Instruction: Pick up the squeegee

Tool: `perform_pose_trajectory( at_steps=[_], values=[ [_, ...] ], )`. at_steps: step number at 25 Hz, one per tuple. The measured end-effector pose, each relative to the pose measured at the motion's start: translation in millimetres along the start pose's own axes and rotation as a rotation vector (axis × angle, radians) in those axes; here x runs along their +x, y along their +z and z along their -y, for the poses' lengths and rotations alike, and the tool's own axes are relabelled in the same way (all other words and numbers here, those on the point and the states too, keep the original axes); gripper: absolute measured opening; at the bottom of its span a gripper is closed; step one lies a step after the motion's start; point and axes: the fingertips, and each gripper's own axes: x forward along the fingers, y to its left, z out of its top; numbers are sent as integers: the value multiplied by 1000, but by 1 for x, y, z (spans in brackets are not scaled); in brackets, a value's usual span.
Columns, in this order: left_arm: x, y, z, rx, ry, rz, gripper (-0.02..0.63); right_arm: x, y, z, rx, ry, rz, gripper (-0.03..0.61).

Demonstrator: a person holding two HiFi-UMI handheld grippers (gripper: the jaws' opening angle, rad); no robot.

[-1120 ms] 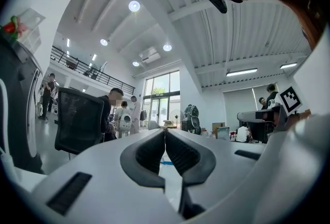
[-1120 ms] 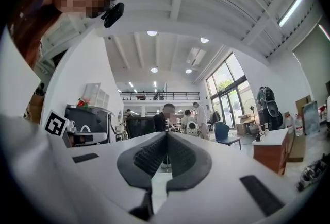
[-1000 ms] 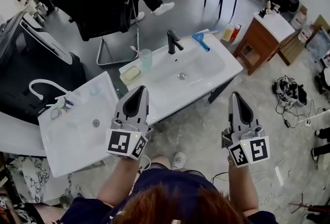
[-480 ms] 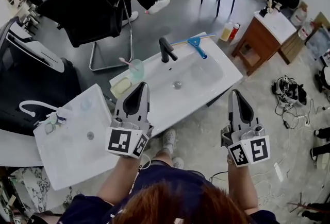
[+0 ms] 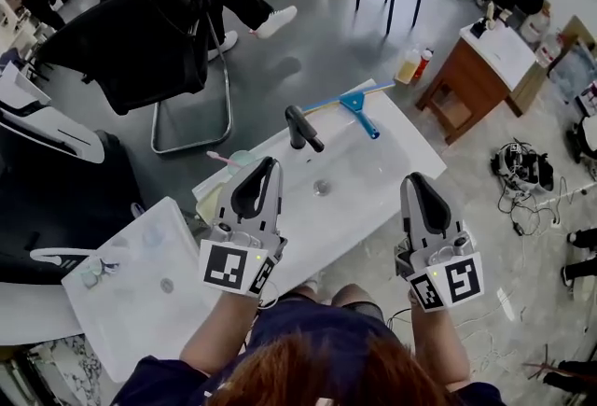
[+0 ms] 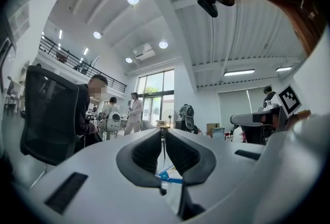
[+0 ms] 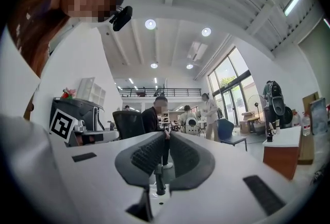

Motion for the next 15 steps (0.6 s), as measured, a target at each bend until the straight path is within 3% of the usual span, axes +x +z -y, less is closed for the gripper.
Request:
perform_pose_trajectory(
  at_steps=[4, 7, 12, 15],
  values=[
    [22, -16, -16, -26, 3, -32, 30, 24, -18, 14, 11, 8, -55, 78],
    [37, -29, -20, -44, 6, -68, 98, 40, -27, 32, 30, 16, -81, 100],
    [66, -46, -28, -53, 61, -98, 142, 77, -47, 61, 69, 79, -114, 145],
    [90, -53, -23, -82, 64, -125, 224, 101, -55, 75, 69, 146, -138, 176]
  ],
)
